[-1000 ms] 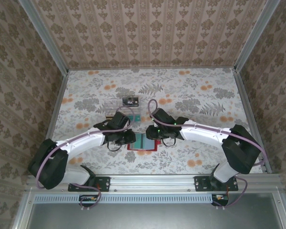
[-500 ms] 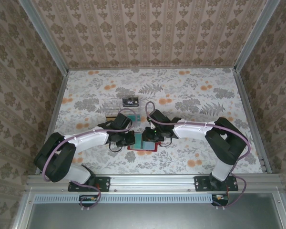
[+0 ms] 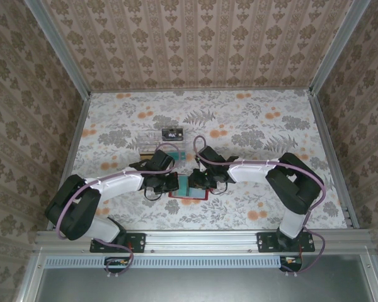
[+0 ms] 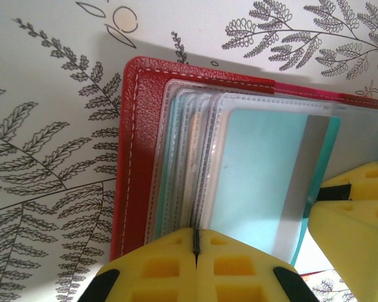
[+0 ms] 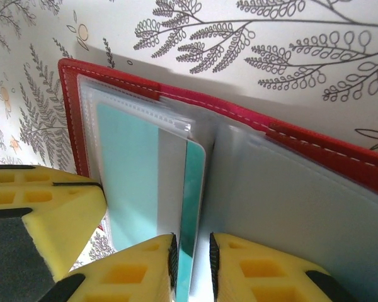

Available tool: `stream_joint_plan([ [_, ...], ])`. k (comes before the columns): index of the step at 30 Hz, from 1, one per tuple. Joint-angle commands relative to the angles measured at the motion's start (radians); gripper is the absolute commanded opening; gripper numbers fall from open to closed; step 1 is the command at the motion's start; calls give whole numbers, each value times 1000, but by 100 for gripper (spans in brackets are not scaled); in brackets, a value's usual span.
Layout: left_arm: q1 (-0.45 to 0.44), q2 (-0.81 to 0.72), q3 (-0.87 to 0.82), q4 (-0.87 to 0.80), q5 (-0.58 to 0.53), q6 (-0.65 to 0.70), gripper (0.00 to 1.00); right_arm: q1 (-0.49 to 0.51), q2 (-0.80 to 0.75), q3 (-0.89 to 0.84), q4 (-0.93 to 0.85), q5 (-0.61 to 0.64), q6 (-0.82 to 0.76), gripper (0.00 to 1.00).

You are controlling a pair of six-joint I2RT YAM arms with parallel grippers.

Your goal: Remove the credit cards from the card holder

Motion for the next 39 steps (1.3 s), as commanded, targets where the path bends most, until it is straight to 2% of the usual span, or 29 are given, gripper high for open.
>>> stream_joint_plan([
  [1,6,41,-35,-32,-15,-21,1,-5,27,-11,26,-39,21,24],
  [5,6,42,-39,-24,-9,-26,1,-6,35,-12,42,-51,21,22],
  [9,6,43,-40,-26,-9,-27,0,-9,33,-17,50,-57,26,13],
  [13,8,43,-40,-48,-26,-33,0,-21,10,-36,55,-51,29,11],
  [16,11,45,-39,-64,-37,-38,0,-31,-3,-55,64,-55,28,0],
  [34,31,56,-48,-108,-65,-55,0,-114,-115,-170,56,-68,-9,0],
  [39,35,39,-43,-107,-58,-56,0,-140,-189,-202,43,-78,-28,0],
])
